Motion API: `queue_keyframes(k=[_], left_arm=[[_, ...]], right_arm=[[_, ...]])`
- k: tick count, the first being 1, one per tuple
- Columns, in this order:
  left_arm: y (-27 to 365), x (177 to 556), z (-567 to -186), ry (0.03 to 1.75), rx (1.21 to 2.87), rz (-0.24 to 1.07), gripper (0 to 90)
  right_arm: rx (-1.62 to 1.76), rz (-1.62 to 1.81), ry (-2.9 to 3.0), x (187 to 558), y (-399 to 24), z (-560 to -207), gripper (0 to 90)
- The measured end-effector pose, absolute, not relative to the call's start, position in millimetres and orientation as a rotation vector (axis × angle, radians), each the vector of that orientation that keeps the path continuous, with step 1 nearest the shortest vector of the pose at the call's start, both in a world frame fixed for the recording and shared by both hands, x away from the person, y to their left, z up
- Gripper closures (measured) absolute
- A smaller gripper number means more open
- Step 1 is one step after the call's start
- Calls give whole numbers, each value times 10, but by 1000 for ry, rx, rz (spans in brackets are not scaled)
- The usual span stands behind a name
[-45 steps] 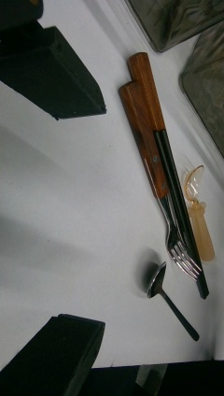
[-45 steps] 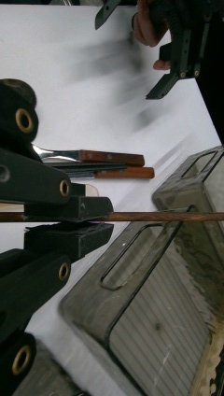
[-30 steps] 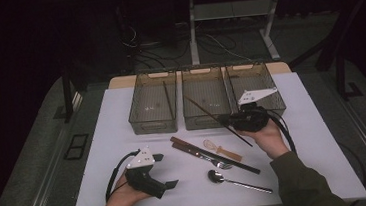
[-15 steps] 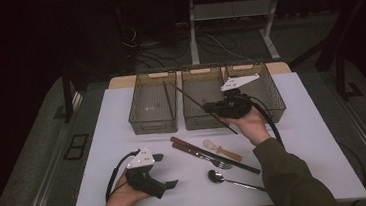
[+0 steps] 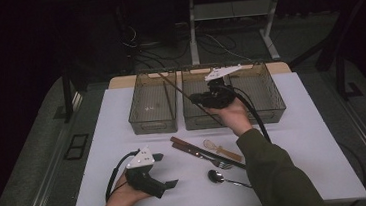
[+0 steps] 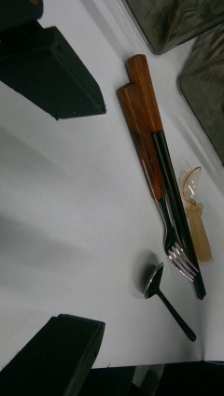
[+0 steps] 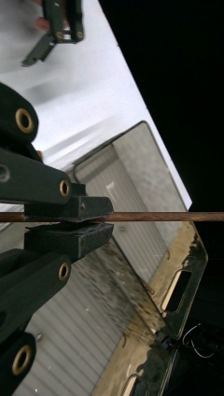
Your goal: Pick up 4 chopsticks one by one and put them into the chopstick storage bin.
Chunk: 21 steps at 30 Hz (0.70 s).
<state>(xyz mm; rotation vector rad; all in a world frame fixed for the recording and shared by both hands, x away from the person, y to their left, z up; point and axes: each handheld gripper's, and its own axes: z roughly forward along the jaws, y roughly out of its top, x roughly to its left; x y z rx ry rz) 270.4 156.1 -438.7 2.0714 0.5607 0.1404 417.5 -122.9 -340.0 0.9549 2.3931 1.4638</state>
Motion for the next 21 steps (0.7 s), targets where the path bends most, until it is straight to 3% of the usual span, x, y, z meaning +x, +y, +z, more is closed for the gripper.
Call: queue_keyframes(k=[21], left_arm=[[1560, 2704, -4382, 554, 2068, 120, 0]], right_arm=[[964, 1446, 2365, 4555, -562, -3310, 858]])
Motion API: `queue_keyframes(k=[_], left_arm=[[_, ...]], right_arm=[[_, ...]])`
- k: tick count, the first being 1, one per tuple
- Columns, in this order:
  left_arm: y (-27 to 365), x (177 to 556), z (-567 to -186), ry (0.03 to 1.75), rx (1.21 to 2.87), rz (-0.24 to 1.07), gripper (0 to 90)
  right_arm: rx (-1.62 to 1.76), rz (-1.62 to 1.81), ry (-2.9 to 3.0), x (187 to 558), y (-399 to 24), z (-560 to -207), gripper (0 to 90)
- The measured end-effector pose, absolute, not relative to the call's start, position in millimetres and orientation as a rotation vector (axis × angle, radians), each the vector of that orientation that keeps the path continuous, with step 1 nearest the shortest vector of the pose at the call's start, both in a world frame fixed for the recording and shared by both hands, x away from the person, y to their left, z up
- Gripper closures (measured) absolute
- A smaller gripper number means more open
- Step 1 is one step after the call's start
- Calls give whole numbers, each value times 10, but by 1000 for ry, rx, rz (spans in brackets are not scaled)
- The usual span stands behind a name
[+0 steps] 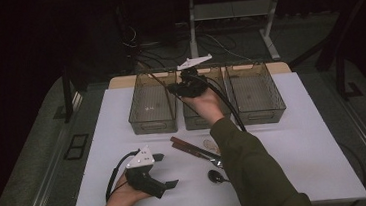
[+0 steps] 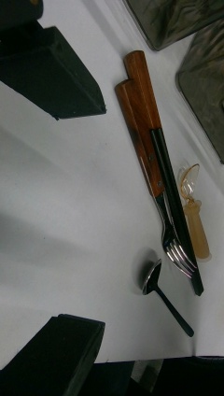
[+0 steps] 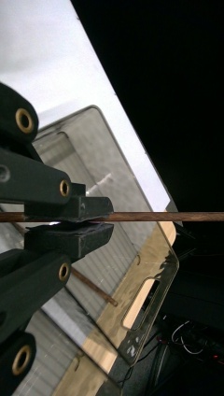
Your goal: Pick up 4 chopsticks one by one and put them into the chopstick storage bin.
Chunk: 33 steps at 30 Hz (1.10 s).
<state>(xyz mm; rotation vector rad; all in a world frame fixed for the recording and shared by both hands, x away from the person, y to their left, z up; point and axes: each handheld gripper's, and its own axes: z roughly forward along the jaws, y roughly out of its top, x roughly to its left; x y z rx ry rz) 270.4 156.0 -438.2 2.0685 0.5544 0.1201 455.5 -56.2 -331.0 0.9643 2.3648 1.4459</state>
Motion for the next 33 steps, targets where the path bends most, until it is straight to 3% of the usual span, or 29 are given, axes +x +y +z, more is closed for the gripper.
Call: queue_keyframes(k=[15, 33], left_arm=[[1570, 2702, -4368, 554, 2041, 126, 0], [1583, 2704, -4359, 547, 2051, 116, 0]], right_arm=[[988, 1419, 2345, 4778, -91, -3346, 858], [1090, 1318, 2400, 4893, 261, -3751, 852]])
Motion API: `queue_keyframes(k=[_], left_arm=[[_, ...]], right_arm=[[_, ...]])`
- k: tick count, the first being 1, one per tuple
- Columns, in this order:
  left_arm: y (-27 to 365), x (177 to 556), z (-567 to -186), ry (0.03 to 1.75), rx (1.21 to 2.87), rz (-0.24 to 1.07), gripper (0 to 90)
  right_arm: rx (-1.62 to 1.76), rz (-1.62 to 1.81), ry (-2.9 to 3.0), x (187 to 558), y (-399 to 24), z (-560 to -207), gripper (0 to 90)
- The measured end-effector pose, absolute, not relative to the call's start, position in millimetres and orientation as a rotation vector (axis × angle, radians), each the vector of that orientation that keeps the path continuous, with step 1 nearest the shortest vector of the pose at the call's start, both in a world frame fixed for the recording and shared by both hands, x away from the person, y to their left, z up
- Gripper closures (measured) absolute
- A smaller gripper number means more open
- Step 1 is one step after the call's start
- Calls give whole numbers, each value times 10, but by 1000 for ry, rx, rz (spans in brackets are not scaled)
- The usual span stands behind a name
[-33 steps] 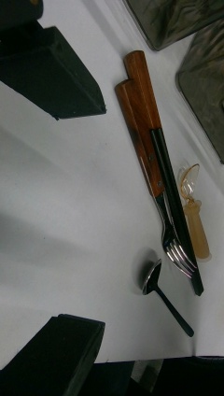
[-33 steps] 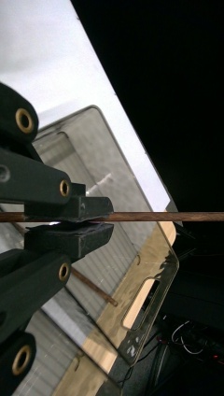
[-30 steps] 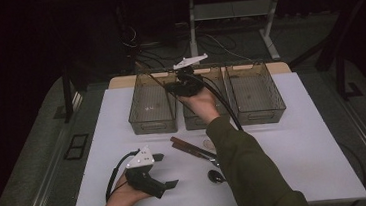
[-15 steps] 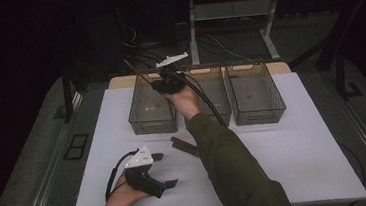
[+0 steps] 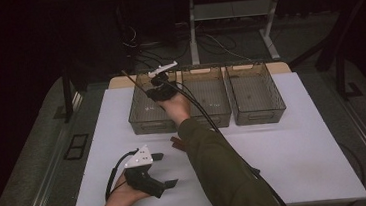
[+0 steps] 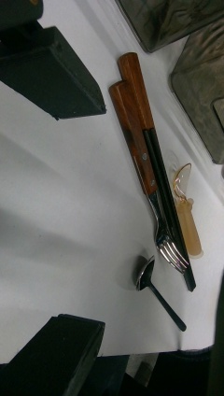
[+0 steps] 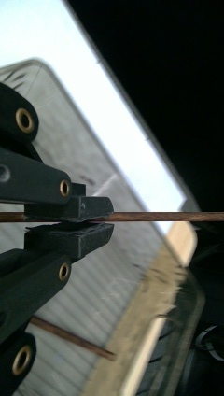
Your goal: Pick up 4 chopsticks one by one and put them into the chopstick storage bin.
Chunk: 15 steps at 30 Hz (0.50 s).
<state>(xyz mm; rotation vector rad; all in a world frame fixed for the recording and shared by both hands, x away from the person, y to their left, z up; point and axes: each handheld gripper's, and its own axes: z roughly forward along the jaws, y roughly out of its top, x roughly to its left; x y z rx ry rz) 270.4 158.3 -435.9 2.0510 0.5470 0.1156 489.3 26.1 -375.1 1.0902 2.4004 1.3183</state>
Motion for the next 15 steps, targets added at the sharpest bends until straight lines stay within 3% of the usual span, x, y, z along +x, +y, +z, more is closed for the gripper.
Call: queue_keyframes(k=[1, 2, 4, 15], left_arm=[[1585, 2704, -4357, 546, 2052, 117, 0], [1585, 2703, -4357, 546, 2051, 117, 0], [1585, 2703, -4356, 547, 2052, 118, 0], [1585, 2708, -4358, 549, 2050, 124, 0]], right_arm=[[1109, 1301, 2404, 4890, 262, -3771, 830], [1122, 1294, 2408, 4898, 259, -3792, 719], [1144, 1263, 2414, 4902, 241, -3796, 638], [1090, 1251, 2443, 4870, 33, -3570, 457]])
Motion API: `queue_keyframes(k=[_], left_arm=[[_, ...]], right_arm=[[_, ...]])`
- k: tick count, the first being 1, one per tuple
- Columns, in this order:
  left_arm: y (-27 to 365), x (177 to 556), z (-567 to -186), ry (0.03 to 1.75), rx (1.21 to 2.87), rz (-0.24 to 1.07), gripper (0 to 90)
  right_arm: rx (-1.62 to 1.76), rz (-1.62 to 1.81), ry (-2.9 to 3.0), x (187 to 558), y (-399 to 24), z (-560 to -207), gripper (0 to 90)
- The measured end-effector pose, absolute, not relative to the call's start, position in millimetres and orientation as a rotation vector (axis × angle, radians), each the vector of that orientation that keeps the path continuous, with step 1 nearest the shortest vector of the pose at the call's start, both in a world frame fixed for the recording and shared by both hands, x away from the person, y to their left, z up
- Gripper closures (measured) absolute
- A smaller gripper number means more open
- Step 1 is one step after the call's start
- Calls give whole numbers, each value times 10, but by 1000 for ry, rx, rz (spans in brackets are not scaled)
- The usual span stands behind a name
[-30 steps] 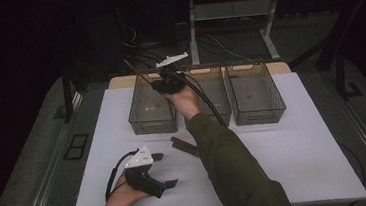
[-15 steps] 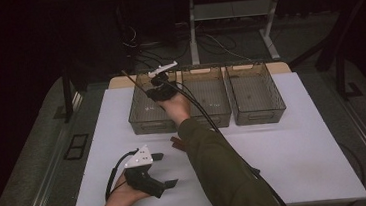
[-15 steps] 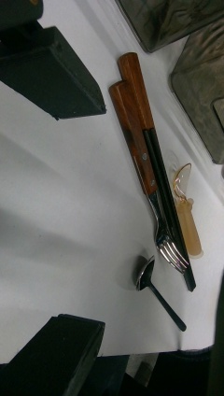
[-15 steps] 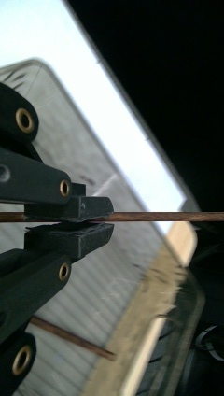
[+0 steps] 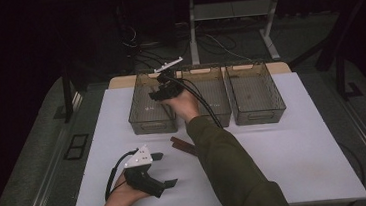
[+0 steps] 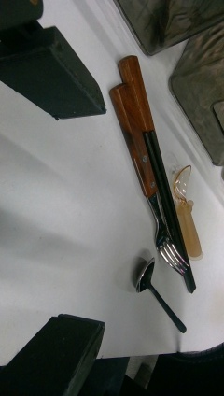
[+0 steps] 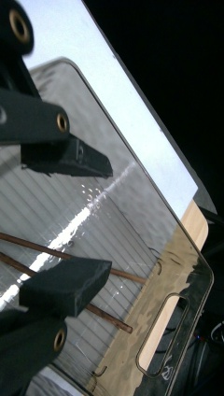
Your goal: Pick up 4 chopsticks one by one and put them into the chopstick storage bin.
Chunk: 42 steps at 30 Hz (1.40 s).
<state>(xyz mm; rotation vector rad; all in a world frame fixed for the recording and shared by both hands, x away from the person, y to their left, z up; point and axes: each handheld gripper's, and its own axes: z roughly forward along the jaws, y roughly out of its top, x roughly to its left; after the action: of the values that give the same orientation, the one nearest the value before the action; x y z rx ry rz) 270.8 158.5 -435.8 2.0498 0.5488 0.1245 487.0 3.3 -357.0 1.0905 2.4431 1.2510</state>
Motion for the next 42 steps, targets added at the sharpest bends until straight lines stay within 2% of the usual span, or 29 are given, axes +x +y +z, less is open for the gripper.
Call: queue_keyframes(k=[16, 30, 42], left_arm=[[1584, 2701, -4356, 541, 2054, 129, 0], [1581, 2689, -4357, 551, 2049, 128, 0], [1585, 2689, -4365, 557, 2056, 121, 0]], right_arm=[[973, 1304, 2505, 4663, -277, -3439, 325], [912, 1365, 2515, 4417, -666, -3350, 308], [859, 1422, 2521, 4183, -1049, -3413, 296]])
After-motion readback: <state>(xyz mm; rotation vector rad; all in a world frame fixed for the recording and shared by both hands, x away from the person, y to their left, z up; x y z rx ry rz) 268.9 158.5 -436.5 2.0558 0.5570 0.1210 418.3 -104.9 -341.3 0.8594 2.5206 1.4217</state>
